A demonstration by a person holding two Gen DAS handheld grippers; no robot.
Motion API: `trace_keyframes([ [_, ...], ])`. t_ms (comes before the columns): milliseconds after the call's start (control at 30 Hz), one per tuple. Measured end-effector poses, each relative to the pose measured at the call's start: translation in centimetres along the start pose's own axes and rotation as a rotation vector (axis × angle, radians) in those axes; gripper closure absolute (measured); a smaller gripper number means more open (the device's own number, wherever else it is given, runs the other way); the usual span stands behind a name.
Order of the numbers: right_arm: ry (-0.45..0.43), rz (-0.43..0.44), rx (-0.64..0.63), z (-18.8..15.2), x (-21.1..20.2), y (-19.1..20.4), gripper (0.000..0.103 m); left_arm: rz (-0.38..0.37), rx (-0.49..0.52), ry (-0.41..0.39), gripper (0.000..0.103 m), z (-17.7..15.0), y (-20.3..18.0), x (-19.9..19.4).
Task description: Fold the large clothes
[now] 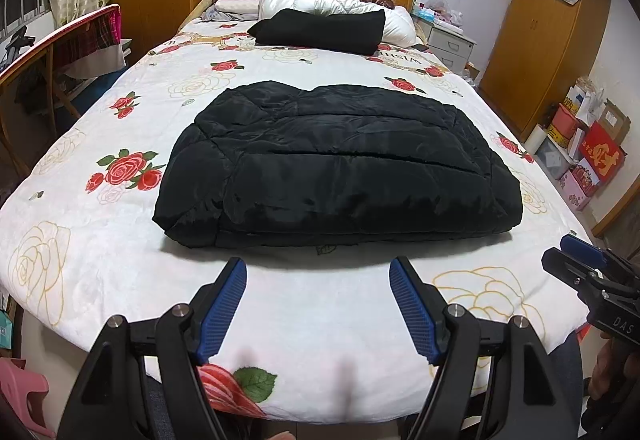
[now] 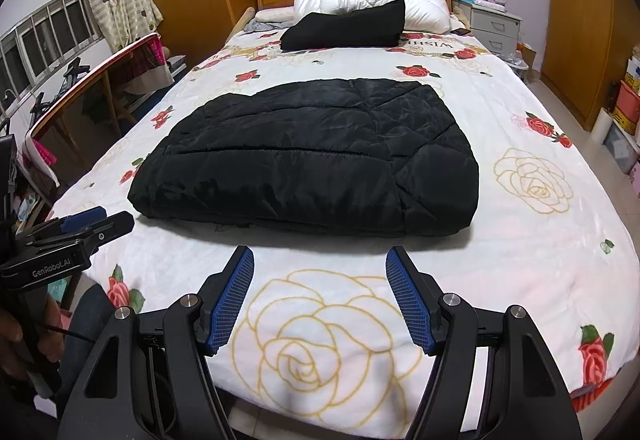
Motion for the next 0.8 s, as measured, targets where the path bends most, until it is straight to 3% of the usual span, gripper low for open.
trace_keyframes([
  [800,0.0,0.002,-0.004,-0.07,0.07,0.16,0.034,-0.007,-0.001,-0.012,0.027,0.39,-0.46,-0.49],
])
Point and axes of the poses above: each gripper's, at about its wrist camera, not at the fingertips, and x roughly the way its jaws point, y to its left, z to its top, the point moved 8 cm from there along x, roughly the way its jaws point, and after that the axes turned 3 degrees about y, right-handed, at the moved point
